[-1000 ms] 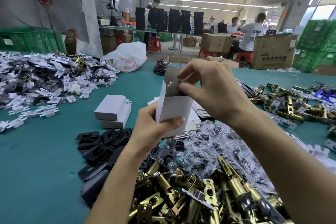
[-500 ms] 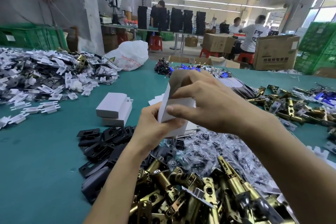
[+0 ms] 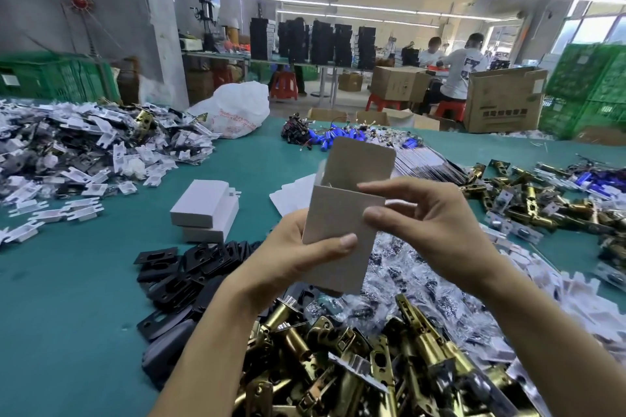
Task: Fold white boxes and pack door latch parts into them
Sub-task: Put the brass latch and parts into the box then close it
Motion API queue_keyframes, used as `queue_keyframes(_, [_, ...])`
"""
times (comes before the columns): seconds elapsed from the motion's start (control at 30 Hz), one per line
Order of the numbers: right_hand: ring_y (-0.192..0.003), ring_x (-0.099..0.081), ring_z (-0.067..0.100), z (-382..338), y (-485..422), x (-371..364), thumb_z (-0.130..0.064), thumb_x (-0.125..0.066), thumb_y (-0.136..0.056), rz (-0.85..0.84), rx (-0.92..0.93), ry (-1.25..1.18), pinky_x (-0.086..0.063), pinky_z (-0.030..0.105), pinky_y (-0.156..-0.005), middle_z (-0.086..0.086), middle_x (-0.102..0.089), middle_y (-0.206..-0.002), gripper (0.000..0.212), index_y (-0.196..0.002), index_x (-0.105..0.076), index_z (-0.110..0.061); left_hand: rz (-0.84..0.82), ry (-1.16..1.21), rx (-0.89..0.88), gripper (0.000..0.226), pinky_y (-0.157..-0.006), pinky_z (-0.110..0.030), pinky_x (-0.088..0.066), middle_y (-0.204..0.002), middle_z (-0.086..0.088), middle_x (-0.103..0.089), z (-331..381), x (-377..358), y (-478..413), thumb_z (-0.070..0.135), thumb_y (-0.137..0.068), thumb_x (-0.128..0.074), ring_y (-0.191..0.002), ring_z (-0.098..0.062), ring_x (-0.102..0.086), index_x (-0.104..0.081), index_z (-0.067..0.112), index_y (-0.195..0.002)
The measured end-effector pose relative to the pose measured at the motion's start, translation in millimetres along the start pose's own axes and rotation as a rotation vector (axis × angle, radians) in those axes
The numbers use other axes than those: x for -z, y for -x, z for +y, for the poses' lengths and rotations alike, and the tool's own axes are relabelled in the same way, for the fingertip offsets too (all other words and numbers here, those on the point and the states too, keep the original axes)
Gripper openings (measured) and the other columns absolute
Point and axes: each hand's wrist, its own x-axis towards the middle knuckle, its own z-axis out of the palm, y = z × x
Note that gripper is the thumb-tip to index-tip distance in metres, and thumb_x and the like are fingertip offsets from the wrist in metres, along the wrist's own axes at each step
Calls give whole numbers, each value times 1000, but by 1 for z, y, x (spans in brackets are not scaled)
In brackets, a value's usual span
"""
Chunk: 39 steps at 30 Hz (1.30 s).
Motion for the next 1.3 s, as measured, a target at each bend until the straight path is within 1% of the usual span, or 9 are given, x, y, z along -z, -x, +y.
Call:
queue_keyframes(0.17, [-87, -72, 17, 17, 23, 9, -19, -67, -79, -1, -58, -74, -59, 26, -78, 6, -76, -92, 19, -95, -72, -11, -137, -157, 27, 44, -81, -28, -58, -118, 1, -74, 5, -3, -2, 39, -86, -72, -107, -17, -71, -64, 30, -127])
queue_keyframes(0.27, [-91, -72, 16, 24, 32, 10, -21, -64, -81, 38, -86, -110, -58, 24, -78, 7, -76, -96, 21, -98, -72, -12, 20, -157, -80, 61, -79, -34, -60, -114, -2, -74, 9, -3, -4, 39, -70, -83, -98, -25, -74, -58, 39, -126])
queue_keyframes(0.43, [-91, -71, 14, 29, 32, 6, -23, -60, -84, 65, -95, -87, -56, 24, -78, 5, -75, -96, 23, -100, -71, -12, 164, -166, -229, 40, -71, -45, -62, -112, -3, -73, 8, -6, -6, 35, -65, -85, -83, -34, -75, -66, 39, -101])
queue_keyframes(0.67, [-83, -69, 9, 29, 30, -1, -22, -61, -83, 51, -68, -137, -55, 21, -74, 1, -74, -88, 20, -98, -70, -11, 174, -234, -233, 21, -67, -37, -58, -85, 0, -75, 5, -9, -7, 44, -72, -75, -76, -18, -72, -74, 29, -87])
queue_keyframes(0.8, [-86, -70, 18, 24, 26, -2, -13, -67, -80, 56, -14, -246, -58, 29, -77, 9, -72, -97, 36, -116, -61, -16, 291, -209, -314, 17, -67, -43, -55, -79, -4, -73, 2, -12, -9, 40, -66, -82, -73, -23, -67, -75, 28, -76])
queue_keyframes(0.9, [-94, -67, 39, 21, 22, -6, -12, -72, -79, 50, 11, -284, -60, 45, -83, 4, -68, -108, 59, -129, -50, -36, 337, -199, -393, 16, -64, -39, -56, -77, -3, -73, 1, -13, -10, 32, -65, -87, -73, -19, -68, -73, 24, -70])
queue_keyframes(1.0, [-99, -64, 43, 22, 18, -13, -17, -77, -80, 34, 19, -234, -56, 56, -87, 6, -66, -113, 65, -133, -48, -42, 320, -195, -456, 25, -66, -33, -58, -83, -11, -73, 2, -12, -8, 43, -62, -89, -79, -22, -70, -72, 27, -68])
queue_keyframes(1.13, [-95, -67, 38, 29, 21, -15, -18, -79, -75, 49, 20, -291, -58, 50, -87, 8, -69, -109, 61, -125, -52, -42, 286, -190, -362, 44, -69, -41, -59, -85, -14, -73, -2, -11, -10, 66, -55, -87, -81, -24, -69, -72, 27, -69])
queue_keyframes(1.3, [-88, -69, 26, 40, 27, -7, -17, -75, -73, 126, 23, -220, -59, 38, -77, 6, -71, -91, 17, -88, -70, -23, 237, -153, -260, 39, -72, -31, -60, -102, 3, -76, -7, -4, -10, 47, -56, -92, -84, -16, -74, -74, 35, -90])
